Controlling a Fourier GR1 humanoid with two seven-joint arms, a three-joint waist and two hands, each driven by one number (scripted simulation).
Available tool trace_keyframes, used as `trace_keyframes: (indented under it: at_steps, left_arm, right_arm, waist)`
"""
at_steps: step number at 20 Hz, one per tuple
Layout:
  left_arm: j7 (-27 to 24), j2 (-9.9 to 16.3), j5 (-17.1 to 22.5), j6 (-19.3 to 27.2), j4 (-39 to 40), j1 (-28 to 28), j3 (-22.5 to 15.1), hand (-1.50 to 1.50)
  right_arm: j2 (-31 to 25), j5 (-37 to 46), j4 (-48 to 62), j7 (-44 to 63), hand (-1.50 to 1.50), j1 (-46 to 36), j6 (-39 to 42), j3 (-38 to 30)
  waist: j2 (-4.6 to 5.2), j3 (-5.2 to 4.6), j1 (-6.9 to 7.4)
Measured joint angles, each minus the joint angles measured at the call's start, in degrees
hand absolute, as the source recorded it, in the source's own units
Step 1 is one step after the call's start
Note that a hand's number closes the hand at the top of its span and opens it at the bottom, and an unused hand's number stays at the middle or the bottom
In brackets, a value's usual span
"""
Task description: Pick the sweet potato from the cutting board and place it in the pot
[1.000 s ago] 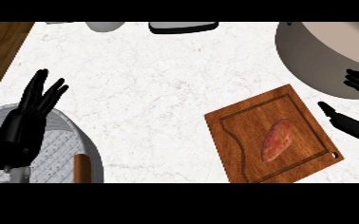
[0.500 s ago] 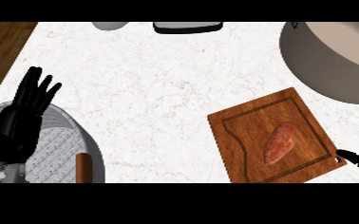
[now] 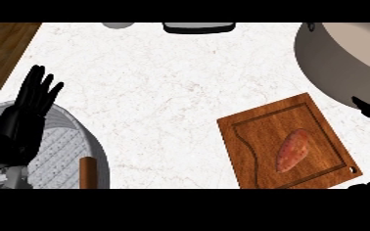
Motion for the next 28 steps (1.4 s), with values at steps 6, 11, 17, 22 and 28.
trace_keyframes:
  at_steps: [6, 11, 17, 22, 28]
  left_arm:
    - [0.58, -0.47, -0.16, -0.17, 1.5, -1.17, 0.17, 0.0]
    - [1.08, -0.42, -0.13, -0.74, 1.45, -1.06, 0.88, 0.0]
    - [0.89, -0.16, -0.78, -0.53, 3.29, -1.8, 0.36, 0.0]
    - [1.29, 0.12, -0.33, -0.95, 2.9, -1.9, 0.69, 0.0]
    - [1.99, 0.25, -0.85, -0.27, 2.7, -1.93, 0.5, 0.0]
  right_arm:
    - [-0.58, 0.99, -5.37, 13.21, -1.5, -2.92, 3.06, 5.24]
    - [2.27, 2.28, -7.88, 20.9, -1.5, -5.9, 2.86, 8.73]
    - [4.87, 6.27, -7.11, 24.52, -1.5, -6.34, 2.44, 12.52]
    - [6.85, 10.21, -4.48, 26.92, -1.5, -7.68, 1.66, 14.49]
    - [8.59, 12.14, -2.76, 26.36, -1.5, -8.25, 1.9, 14.98]
  waist:
    - [-0.02, 0.21, 0.65]
    - [-0.09, 0.24, 0.94]
    - [-0.04, 0.42, 0.67]
    - [-0.02, 0.3, 0.89]
    - [-0.05, 0.25, 0.75]
